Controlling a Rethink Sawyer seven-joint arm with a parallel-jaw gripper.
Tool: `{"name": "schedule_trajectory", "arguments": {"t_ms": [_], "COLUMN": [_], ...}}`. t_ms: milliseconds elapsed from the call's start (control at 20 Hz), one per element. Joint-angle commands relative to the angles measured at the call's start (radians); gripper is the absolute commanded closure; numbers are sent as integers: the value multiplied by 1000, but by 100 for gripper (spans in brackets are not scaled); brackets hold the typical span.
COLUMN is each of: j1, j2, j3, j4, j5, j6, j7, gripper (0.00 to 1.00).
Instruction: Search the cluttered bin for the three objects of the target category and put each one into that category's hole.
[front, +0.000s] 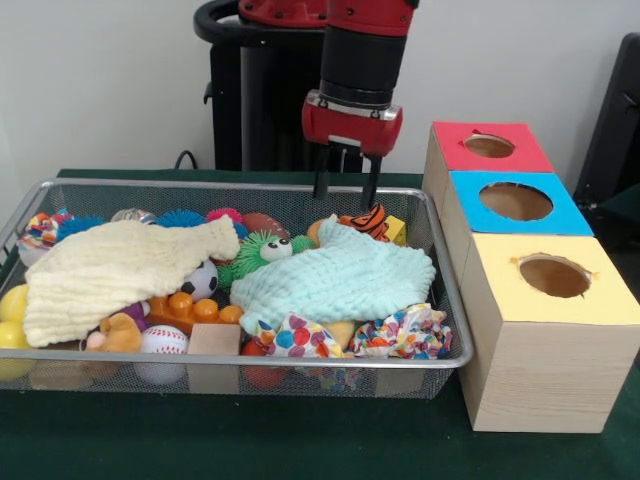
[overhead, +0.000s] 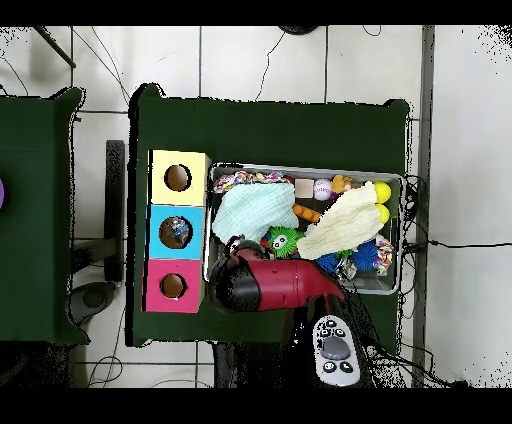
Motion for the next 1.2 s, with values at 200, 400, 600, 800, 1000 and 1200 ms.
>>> {"name": "schedule_trajectory", "arguments": {"t_ms": [200, 400, 600, 800, 1000, 1200], "j1": [38, 39, 23, 14, 3, -29], "j2": [65, 57, 50, 23, 8, 9], "j3": [-63, -65, -48, -56, -71, -71], "j4": [81, 102, 121, 105, 38, 15], "j5": [134, 163, 192, 223, 247, 232], "j6": [-117, -126, -124, -40, 81, 105], "j7": [264, 246, 231, 193, 139, 87], "gripper": [0, 0, 0, 0, 0, 0]}}
